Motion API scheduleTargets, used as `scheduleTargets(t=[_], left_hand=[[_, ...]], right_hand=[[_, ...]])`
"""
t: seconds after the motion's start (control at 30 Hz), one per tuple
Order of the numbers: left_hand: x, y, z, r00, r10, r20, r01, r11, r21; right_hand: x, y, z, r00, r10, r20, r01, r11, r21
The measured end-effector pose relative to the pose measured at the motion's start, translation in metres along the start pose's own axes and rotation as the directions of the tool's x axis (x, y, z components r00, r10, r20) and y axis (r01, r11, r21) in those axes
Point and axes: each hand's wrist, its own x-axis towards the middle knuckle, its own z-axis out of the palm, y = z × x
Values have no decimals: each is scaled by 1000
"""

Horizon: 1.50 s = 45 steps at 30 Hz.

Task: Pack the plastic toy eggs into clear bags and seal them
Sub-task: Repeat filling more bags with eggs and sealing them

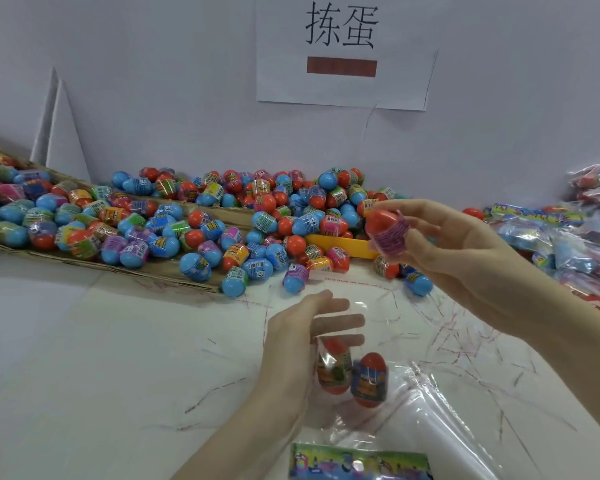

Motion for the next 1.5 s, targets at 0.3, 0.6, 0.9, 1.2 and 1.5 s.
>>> scheduleTargets(t=[0.3,0.6,0.9,1.2,1.5], left_hand=[[-1,-2,0,999,48,15,-49,996,70],[-1,-1,1,997,68,20,-69,993,91],[-5,0,1,994,92,63,-97,992,79],[-7,2,2,989,139,55,-143,986,83],[-5,2,2,990,132,47,-135,987,83]], right_hand=[[-12,2,3,997,41,61,-40,999,-21],[-16,2,8,998,28,54,-21,992,-128],[-14,14,23,971,-238,33,191,681,-707],[-11,9,27,976,-151,154,216,643,-735],[-11,17,27,996,19,87,27,870,-493]])
